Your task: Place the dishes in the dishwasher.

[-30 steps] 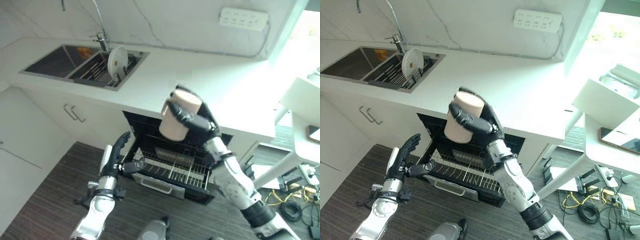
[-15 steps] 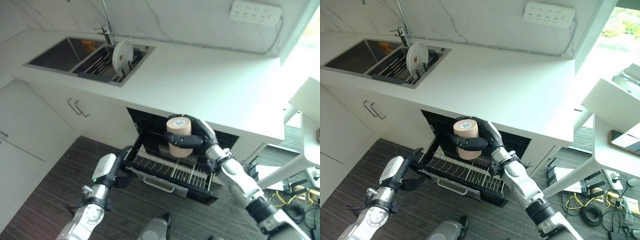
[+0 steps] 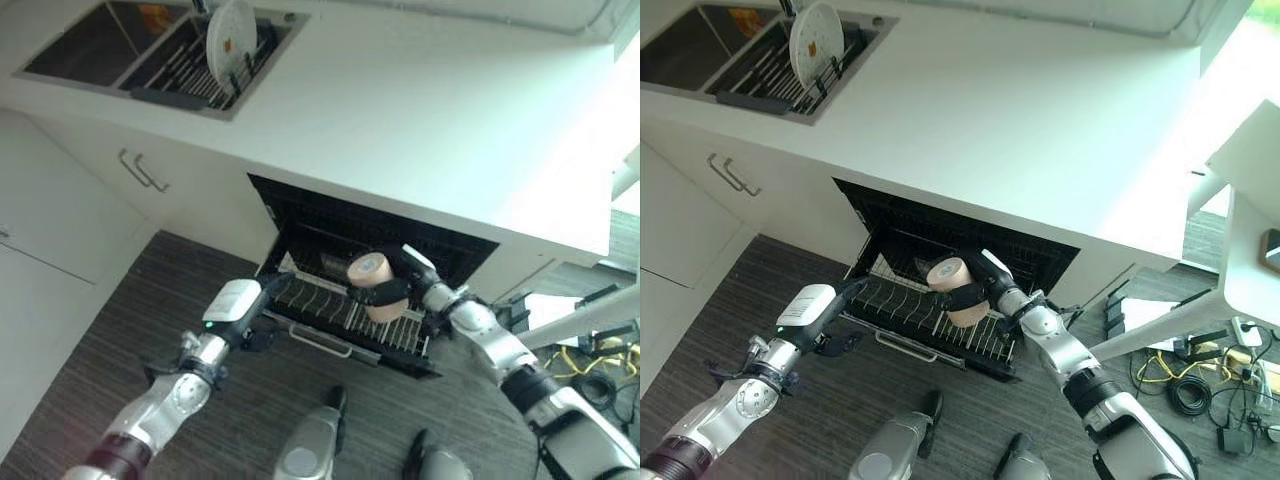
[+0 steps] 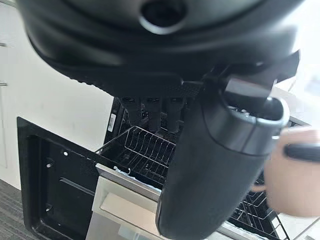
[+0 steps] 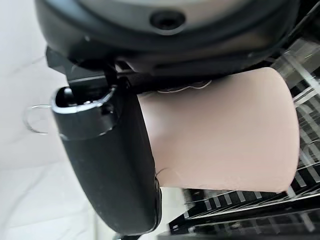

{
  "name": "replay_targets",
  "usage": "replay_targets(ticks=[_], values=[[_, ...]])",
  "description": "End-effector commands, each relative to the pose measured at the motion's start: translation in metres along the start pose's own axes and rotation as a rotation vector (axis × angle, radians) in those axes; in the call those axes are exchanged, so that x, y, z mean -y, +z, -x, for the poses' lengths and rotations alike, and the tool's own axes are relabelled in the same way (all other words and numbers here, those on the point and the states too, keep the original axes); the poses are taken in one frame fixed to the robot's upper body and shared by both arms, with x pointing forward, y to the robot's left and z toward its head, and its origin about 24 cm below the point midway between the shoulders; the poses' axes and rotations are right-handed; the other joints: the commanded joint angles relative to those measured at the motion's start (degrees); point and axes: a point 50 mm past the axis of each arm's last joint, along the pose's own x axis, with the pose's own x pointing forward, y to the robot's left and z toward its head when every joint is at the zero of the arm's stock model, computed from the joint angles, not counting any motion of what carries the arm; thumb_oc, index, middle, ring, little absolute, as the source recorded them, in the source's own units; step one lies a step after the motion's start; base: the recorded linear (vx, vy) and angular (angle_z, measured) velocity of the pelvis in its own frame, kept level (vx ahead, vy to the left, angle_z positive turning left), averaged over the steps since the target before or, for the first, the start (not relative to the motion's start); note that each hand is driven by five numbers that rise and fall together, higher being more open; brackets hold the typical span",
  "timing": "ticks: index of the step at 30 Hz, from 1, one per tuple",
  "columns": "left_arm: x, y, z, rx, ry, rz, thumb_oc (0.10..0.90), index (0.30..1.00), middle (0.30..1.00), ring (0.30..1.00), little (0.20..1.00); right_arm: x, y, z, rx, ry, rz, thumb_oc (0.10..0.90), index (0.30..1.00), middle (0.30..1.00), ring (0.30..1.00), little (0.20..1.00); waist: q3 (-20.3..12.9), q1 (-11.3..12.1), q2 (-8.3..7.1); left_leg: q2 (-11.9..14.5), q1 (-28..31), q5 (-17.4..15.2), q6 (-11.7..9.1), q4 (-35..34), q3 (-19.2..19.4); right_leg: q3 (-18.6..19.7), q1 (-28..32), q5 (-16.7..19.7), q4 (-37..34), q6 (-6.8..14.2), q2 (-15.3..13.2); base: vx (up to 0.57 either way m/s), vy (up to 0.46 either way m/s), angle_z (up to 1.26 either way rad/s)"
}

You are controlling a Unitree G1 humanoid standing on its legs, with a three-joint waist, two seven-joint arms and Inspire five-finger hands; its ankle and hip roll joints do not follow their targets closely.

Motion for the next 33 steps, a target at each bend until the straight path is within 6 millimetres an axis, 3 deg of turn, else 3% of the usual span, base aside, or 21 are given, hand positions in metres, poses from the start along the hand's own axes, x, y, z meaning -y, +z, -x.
replay_targets(ticks=[1,6,12,17,20,28,33], values=[[-0.035,0.019,-0.016,0.145,0.118,-0.035,0.8,0.9,0.9,0.9,0.9,0.005,0.065,-0.014,0.284,0.01,0.084,0.4,0.3,0.3,0.3,0.3,-3.37,0.41,-0.61,3.76,1.11,-6.55,-2.43,1.37,0.16,4.04,-2.79,2.02,-2.18,4.04,-3.76,-0.05,0.015,0.02],[-0.04,0.025,-0.023,0.157,0.118,-0.027,0.8,0.9,0.9,0.9,0.9,0.028,0.07,-0.014,0.313,-0.108,0.029,0.4,0.3,0.3,0.3,0.3,-1.63,0.16,0.05,3.18,0.05,-6.28,-2.33,1.37,0.09,4.38,-4.06,2.75,-2.18,4.27,-4.24,-0.07,0.021,0.03],[-0.041,0.035,-0.036,0.194,0.136,-0.012,0.8,0.9,0.9,0.9,0.9,0.049,0.086,-0.021,0.396,-0.28,-0.146,0.4,0.3,0.3,0.3,0.3,1.94,-0.45,2.07,1.92,-1.81,-6.08,-1.87,1.37,0.59,5.51,-6.6,3.96,-2.18,4.42,-5.12,-0.09,0.06,0.03],[-0.04,0.038,-0.041,0.2,0.14,0.003,0.8,0.9,0.9,0.9,0.9,0.067,0.09,-0.019,0.44,-0.405,-0.279,0.4,0.3,0.3,0.3,0.3,3.07,-1.17,3.25,1.18,-2.29,-6.23,-1.6,1.37,1.06,6.51,-7.53,4.23,-2.18,4.45,-5.55,-0.03,0.087,0.01],[-0.036,0.041,-0.041,0.185,0.148,0.038,0.8,0.9,0.9,0.9,0.9,0.079,0.083,-0.012,0.44,-0.487,-0.345,0.4,0.3,0.3,0.3,0.3,3.71,-2.06,4.83,0.68,-2.22,-6.45,-1.4,1.37,2.25,6.9,-7.89,4.44,-2.18,4.67,-6.36,0.02,0.155,0.02],[-0.026,0.04,-0.035,0.156,0.16,0.074,0.8,0.9,0.9,0.9,0.9,0.075,0.067,-0.011,0.403,-0.582,-0.439,0.4,0.3,0.3,0.3,0.3,4.71,-2.71,6.64,0.16,-2.6,-6.7,-1.09,1.37,3.84,7.28,-8.63,4.72,-2.18,4.87,-7.4,0.02,0.1,-0.09],[-0.019,0.04,-0.031,0.112,0.177,0.102,0.8,0.9,0.9,0.9,0.9,0.064,0.024,-0.002,0.29,-0.779,-0.61,0.4,0.3,0.3,0.3,0.3,4.98,-3.5,7.01,0.31,-2.49,-7.21,-1.0,1.37,4.29,8.04,-8.66,4.25,-2.18,4.79,-7.05,0.04,0.06,-0.09]])
